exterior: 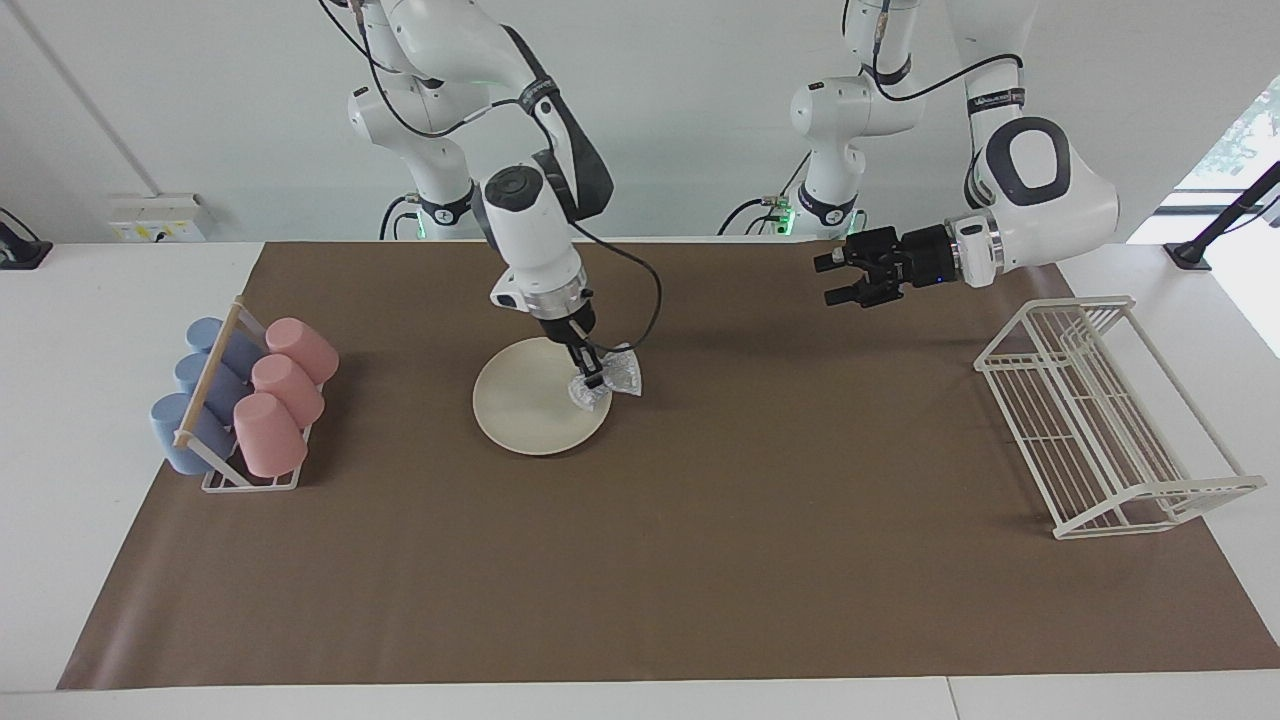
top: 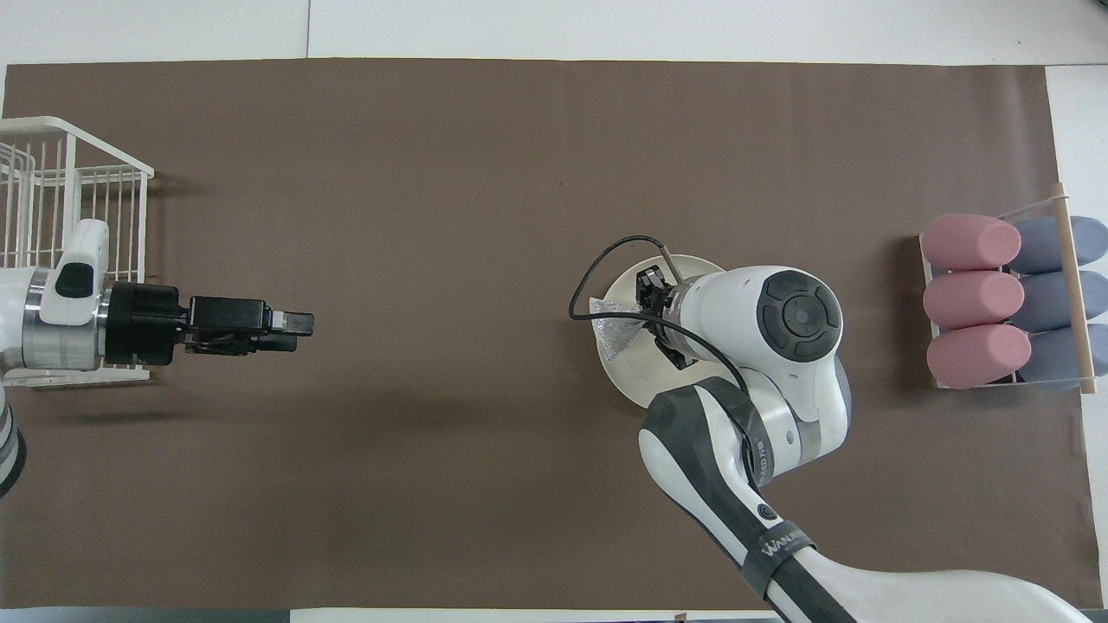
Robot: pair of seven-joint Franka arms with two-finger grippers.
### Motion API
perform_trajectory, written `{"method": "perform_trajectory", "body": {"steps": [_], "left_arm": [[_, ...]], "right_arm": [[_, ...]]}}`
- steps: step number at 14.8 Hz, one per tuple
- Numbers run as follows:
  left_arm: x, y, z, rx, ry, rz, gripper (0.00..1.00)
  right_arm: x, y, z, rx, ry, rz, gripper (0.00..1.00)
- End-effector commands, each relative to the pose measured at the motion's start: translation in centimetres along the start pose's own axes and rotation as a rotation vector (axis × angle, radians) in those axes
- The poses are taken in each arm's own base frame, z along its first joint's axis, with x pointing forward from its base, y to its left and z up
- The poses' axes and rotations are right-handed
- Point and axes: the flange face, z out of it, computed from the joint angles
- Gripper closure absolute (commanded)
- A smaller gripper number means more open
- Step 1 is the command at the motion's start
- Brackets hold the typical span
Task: Wipe plate with sponge
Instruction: 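Wipe the white plate surface with the cloth in the right gripper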
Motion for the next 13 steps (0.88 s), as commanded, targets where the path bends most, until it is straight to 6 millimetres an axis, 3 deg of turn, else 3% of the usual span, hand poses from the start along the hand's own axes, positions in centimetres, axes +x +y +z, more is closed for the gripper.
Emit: {"method": "perform_trajectory", "body": {"steps": [1,3,5,8,13], "left_arm": [[0.7,1.9,-2.9,0.157,0.035,0.027,0.0],[0.9,1.8,-3.8,0.219,0.046,0.037,0.0],[0.9,1.4,-4.8,0.333,0.04,0.063,0.0],[0.9,1.5,-5.1,0.374,0.035,0.067,0.0],[0.7,1.0,-5.1,0.456,0.021,0.04,0.0]], "right_arm": [[-0.1,1.9,1.8,-0.036,-0.009,-0.011,1.0],[0.1,2.4,2.5,-0.051,-0.009,-0.023,1.0],[2.8,3.2,3.0,-0.044,0.0,-0.069,1.0],[6.2,3.9,3.1,-0.033,0.012,-0.16,1.0],[8.4,4.1,2.8,-0.026,0.018,-0.247,1.0]]}}
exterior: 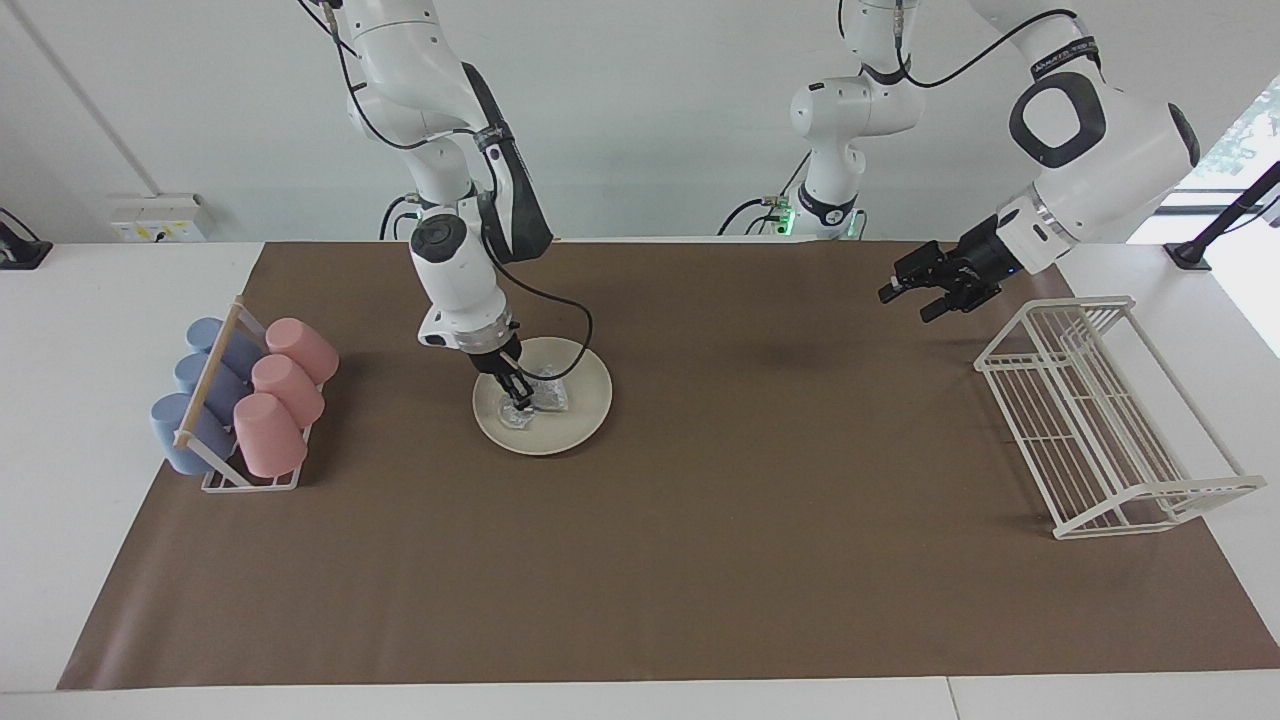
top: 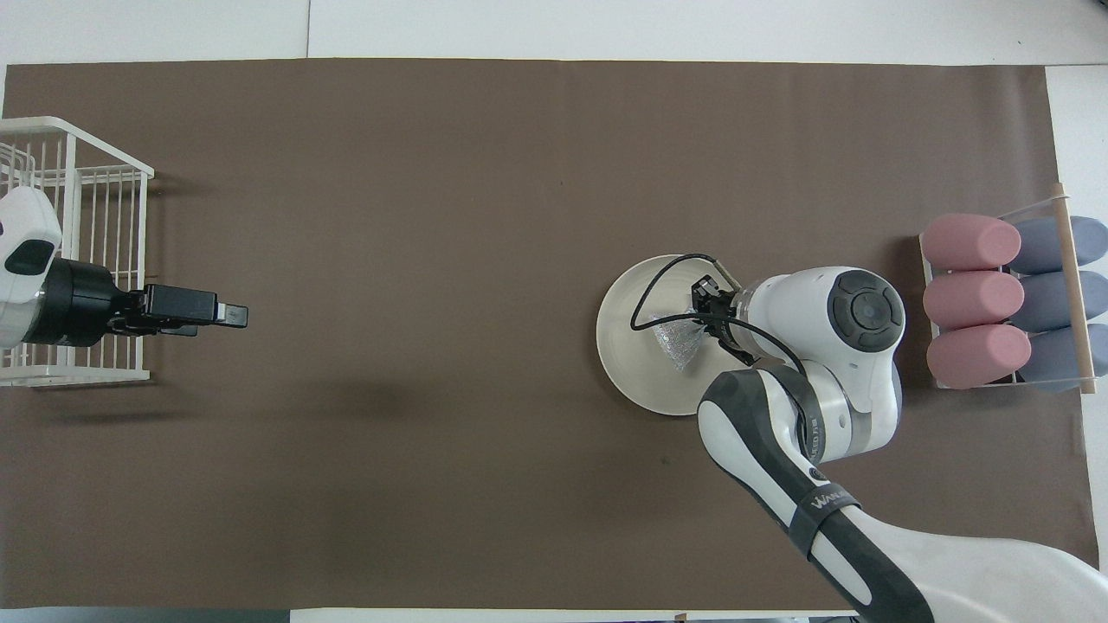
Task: Wipe plate with sponge
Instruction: 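Wipe the white plate surface with the cloth in the right gripper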
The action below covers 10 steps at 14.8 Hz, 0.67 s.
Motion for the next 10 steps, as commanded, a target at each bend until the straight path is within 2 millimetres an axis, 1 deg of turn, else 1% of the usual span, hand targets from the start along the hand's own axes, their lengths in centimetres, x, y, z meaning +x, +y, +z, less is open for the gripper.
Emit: {"method": "perform_trajectory", "body": {"steps": [1,2,3,4,7,8,10], "left_arm": [[-0.2,0.2,-0.4,0.042,0.01,-0.007,0.0],[-0.2,0.4,-0.3,0.046,0.009,-0.013,0.0],[-0.1,0.4,-0.2,0.057,0.014,-0.022,0.0],[-0.1,0.4,-0.1,0.073,0.021,-0.031,0.0],[0.0,0.3,0.0,0.077,0.027,-0.041,0.0],[0.0,0.5,0.0,0.077,0.025,-0.039,0.0],[0.0,0.4,-0.1,0.078,0.029,-0.039,0.0]], "right_arm": [[0.4,1.0,0.4,0.007,-0.004,-0.017,1.0],[-0.2,0.7,0.4,0.009,-0.008,0.002,1.0],[-1.5,0.3,0.5,0.008,-0.012,0.046,1.0],[-3.6,-0.4,0.7,0.01,-0.017,0.097,1.0],[-7.5,-1.5,0.9,0.019,-0.025,0.178,1.0],[-7.6,-1.5,0.9,0.02,-0.024,0.184,1.0],[-6.8,-1.4,0.8,0.026,-0.02,0.166,1.0]]}}
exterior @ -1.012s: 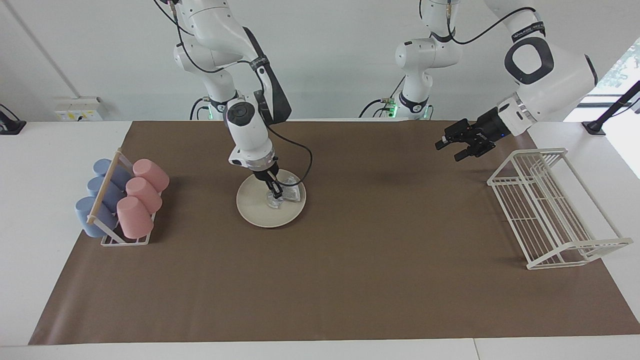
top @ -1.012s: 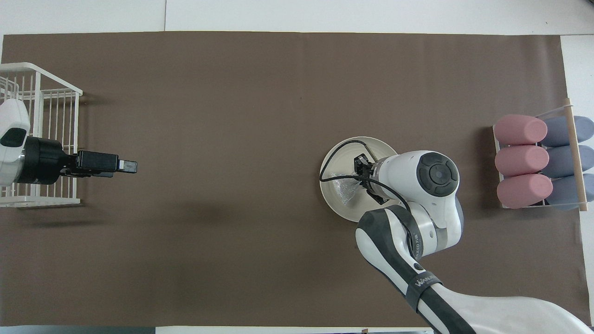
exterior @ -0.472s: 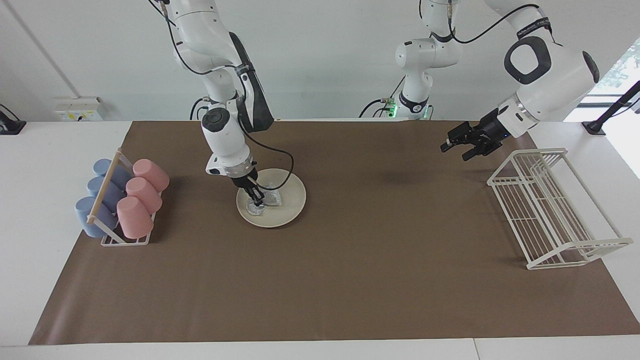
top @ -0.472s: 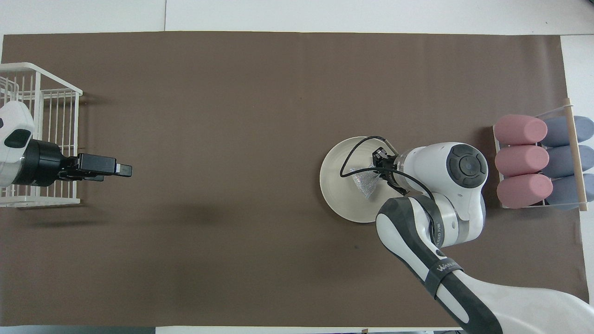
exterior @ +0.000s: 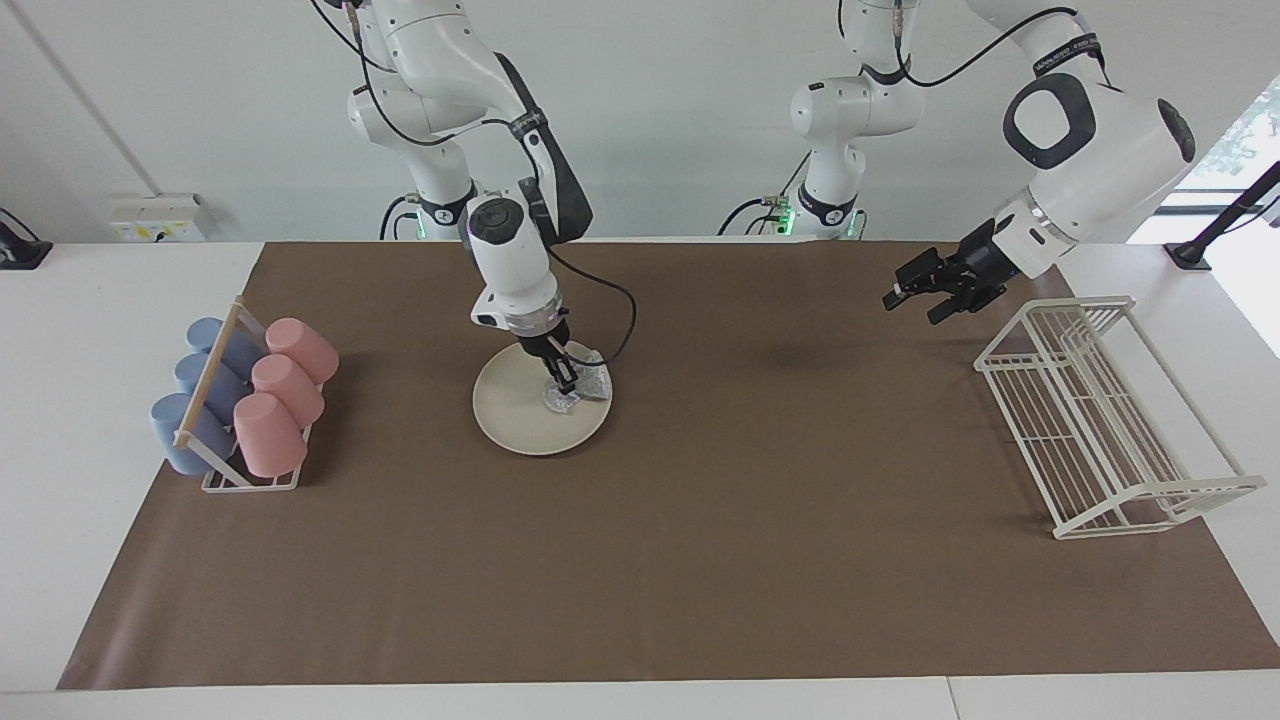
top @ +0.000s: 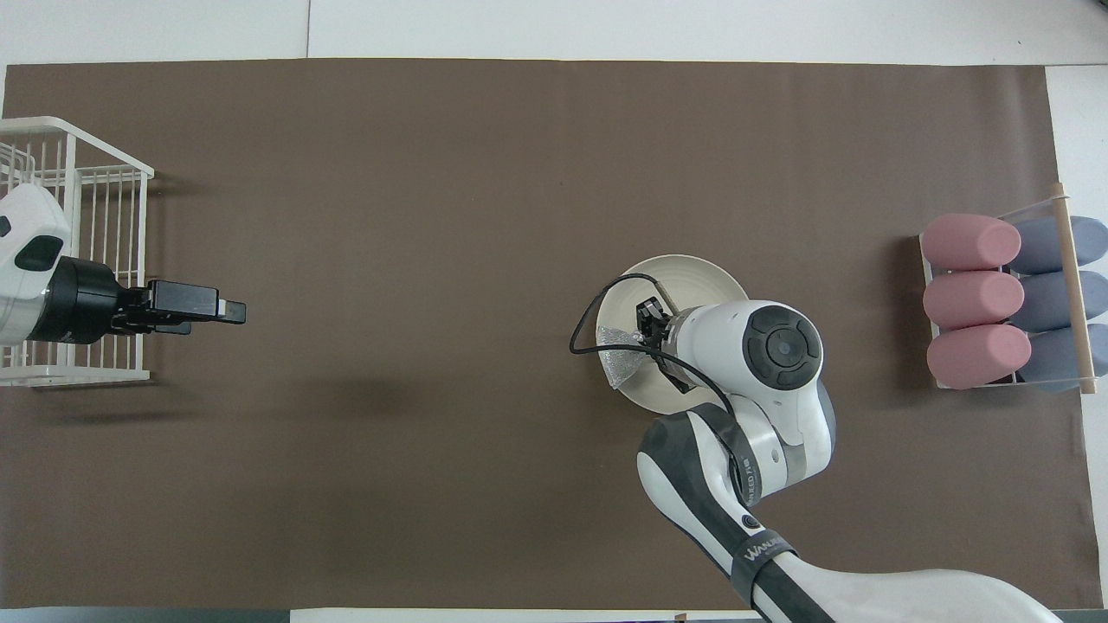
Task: Wipe plate with sponge
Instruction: 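Wipe the white plate surface with the cloth in the right gripper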
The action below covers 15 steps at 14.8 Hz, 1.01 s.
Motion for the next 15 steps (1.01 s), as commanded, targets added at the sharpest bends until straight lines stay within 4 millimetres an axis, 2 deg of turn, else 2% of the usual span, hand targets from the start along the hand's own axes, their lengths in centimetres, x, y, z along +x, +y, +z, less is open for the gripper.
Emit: {"method": "perform_trajectory", "body": {"steps": [1,6,8,12,13,15], "left_arm": [[-0.2,0.2,-0.2,0.027,0.014,-0.008,0.0],[0.0,0.4,-0.1,0.032,0.028,-0.034,0.0],[0.0,0.6,-0.1,0.031,0.026,-0.078,0.0],[0.1,0.6,0.1,0.034,0.037,-0.084,0.0],[0.0,1.3,0.4,0.035,0.034,-0.073,0.0],[-0.1,1.3,0.8,0.036,0.032,-0.07,0.0]], "right_arm": [[1.9,0.6,0.0,0.018,-0.002,-0.023,1.0],[9.0,1.5,-0.6,0.023,0.022,-0.197,1.0],[10.4,1.7,-0.7,0.026,0.028,-0.245,1.0],[9.3,1.6,-0.6,0.021,0.022,-0.202,1.0],[8.0,1.4,-0.5,0.02,0.017,-0.16,1.0],[3.6,0.7,-0.1,0.018,0.003,-0.076,1.0]]}}
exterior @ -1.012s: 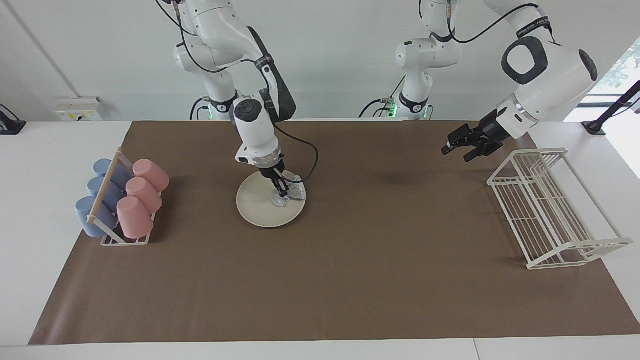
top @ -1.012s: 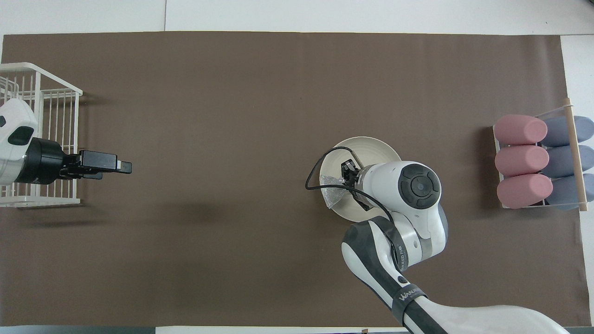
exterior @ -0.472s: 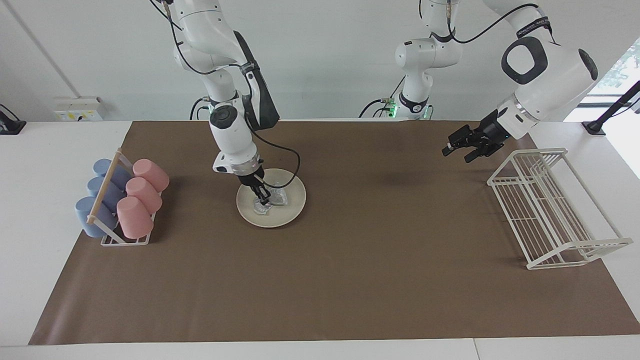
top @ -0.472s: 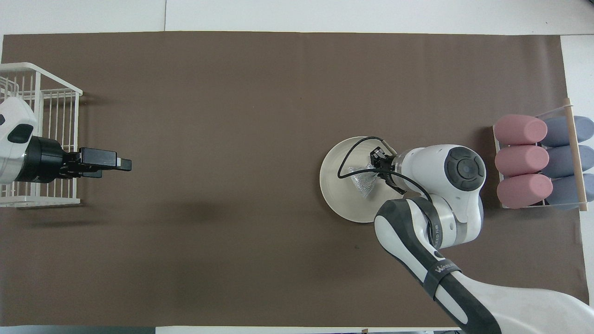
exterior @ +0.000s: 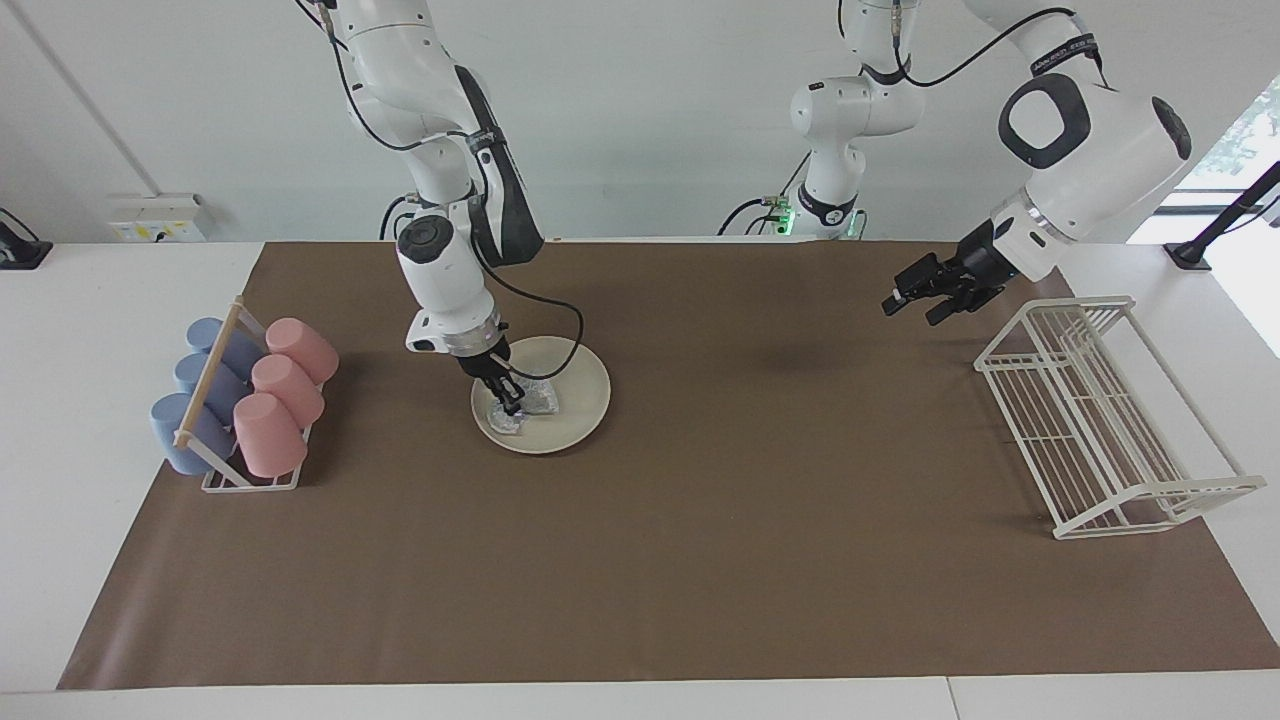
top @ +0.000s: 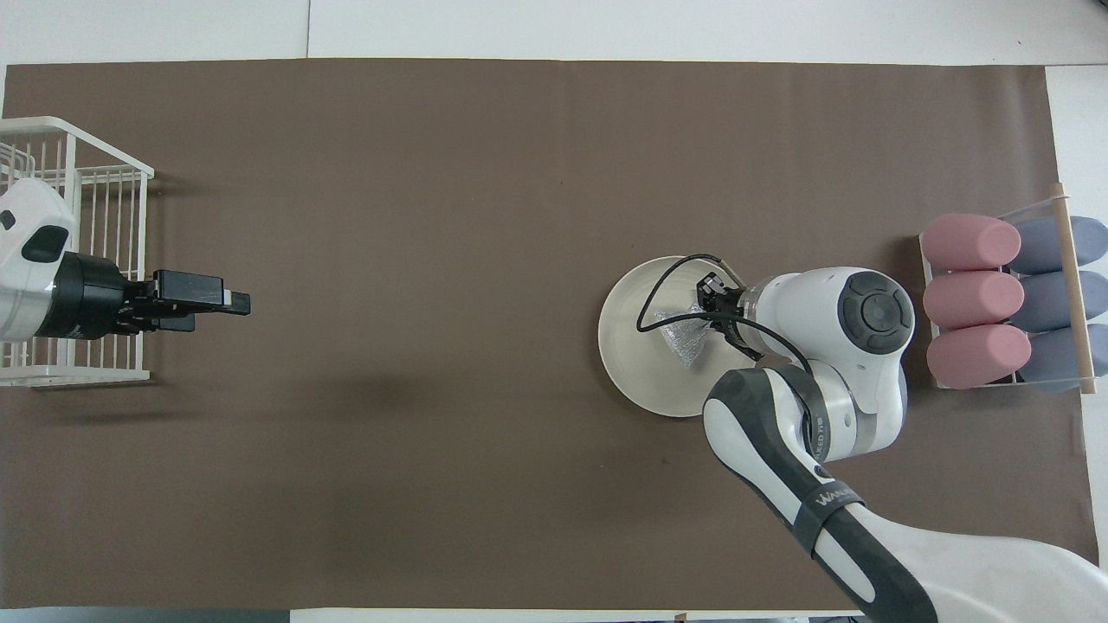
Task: Wipe plate with sponge
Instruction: 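Wipe the white plate surface with the cloth in the right gripper, then bring the cloth back with the right gripper while the left gripper reaches out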
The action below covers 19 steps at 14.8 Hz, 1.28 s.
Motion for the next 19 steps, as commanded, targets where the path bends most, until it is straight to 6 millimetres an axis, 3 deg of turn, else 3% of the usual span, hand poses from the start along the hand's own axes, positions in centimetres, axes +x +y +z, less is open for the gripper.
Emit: {"method": "perform_trajectory", "body": {"steps": [1,3,7,9,10,14,17,19], "left_arm": [[-0.5,0.7,0.5,0.028,0.013,0.002,0.0],[-0.6,1.2,0.8,0.028,0.006,0.01,0.0],[-0.8,1.1,1.1,0.029,0.0,-0.026,0.0],[-0.8,1.1,1.2,0.029,-0.002,-0.029,0.0],[-0.9,1.0,1.1,0.029,-0.001,-0.027,0.0],[-1.2,0.8,1.3,0.011,-0.01,-0.039,0.0],[-2.0,1.7,0.9,-0.204,-0.057,-0.108,0.0],[-2.5,2.5,1.2,-0.314,-0.074,-0.136,0.0]], "right_arm": [[-5.9,-1.1,0.8,0.008,-0.024,0.125,1.0],[-7.2,-1.4,1.3,0.01,-0.026,0.164,1.0],[-7.0,-1.8,1.2,0.012,-0.027,0.171,1.0],[-7.3,-3.5,-0.2,0.03,-0.032,0.206,1.0],[-8.5,-4.6,-1.0,0.023,-0.044,0.233,1.0],[-13.4,-9.9,-7.1,-0.025,-0.091,0.352,1.0],[-15.8,-12.9,-11.8,-0.056,-0.099,0.398,1.0],[-18.6,-13.9,-14.4,-0.064,-0.092,0.42,1.0]]}}
